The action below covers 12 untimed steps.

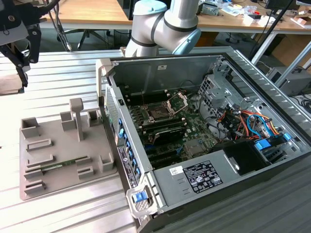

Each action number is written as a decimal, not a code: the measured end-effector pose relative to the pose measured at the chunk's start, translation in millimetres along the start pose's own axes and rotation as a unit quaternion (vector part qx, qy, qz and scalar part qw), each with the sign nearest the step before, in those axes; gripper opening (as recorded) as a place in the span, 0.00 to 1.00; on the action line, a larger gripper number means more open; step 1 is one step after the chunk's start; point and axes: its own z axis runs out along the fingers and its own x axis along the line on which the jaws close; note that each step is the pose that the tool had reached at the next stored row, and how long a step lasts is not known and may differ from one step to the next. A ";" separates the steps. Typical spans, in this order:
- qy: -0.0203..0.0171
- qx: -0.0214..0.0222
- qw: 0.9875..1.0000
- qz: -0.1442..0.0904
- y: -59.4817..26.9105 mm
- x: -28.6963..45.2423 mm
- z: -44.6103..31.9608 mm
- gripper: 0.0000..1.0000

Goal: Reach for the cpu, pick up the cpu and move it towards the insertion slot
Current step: 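Pick up the cpu and move it towards the insertion slot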

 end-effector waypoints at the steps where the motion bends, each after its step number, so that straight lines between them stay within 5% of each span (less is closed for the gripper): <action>1: 0.000 0.000 1.000 0.000 -0.1 -0.7 0.0 0.54; 12: 0.000 0.000 1.000 0.000 -0.7 -7.8 0.0 0.54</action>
